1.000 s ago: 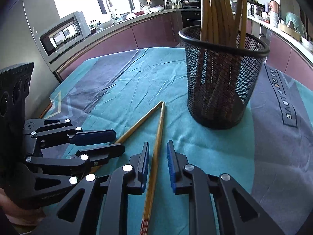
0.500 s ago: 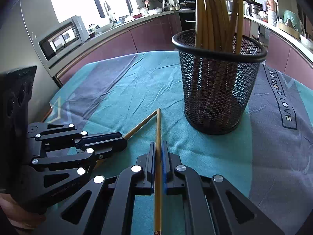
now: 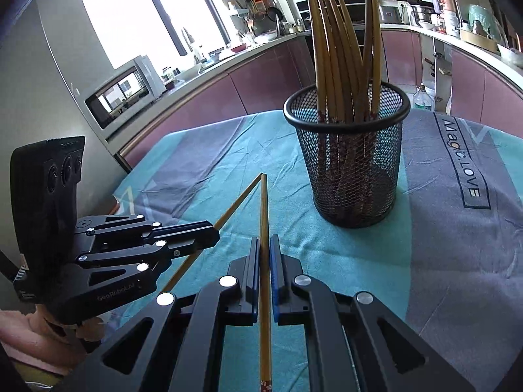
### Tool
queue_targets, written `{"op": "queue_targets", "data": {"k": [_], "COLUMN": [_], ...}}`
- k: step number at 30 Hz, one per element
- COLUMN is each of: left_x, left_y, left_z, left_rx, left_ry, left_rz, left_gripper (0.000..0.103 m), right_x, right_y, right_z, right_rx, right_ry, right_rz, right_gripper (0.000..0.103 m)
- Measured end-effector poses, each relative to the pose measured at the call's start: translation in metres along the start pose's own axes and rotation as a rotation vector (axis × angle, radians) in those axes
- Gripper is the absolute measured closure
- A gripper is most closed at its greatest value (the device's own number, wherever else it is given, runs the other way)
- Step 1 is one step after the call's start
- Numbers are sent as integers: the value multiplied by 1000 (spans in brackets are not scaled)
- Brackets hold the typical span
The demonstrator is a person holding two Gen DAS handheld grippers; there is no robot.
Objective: Organize utensils
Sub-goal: 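Lift the left tool's chopstick upright while the right tool raises its chopstick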
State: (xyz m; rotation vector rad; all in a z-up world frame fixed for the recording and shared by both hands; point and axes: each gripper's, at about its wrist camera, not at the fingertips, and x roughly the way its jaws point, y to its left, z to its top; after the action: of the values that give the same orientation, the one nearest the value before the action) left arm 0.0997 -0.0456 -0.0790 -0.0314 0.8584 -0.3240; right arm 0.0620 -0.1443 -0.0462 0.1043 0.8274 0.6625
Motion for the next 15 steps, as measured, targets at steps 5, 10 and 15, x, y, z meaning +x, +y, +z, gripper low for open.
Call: {"op": "queue_targets", "data": {"k": [5,10,15], "left_x": [-11,-19,-25], "left_y": [0,-3,-4], "left_z": [3,6,7], "left_rx": [-6,-8,-15], "left_ry": [-21,-41,-54], "left_rz": [-18,-29,-52], "left_gripper": [96,96,96], "right_x": [-11,-19,-27], "right_y": [1,1,1], "right_z": [3,6,8], "right_rx": [4,5,6], "right_ry": [-30,-51,-78], "right_rz": [18,24,23], "right_gripper": [98,98,98]}}
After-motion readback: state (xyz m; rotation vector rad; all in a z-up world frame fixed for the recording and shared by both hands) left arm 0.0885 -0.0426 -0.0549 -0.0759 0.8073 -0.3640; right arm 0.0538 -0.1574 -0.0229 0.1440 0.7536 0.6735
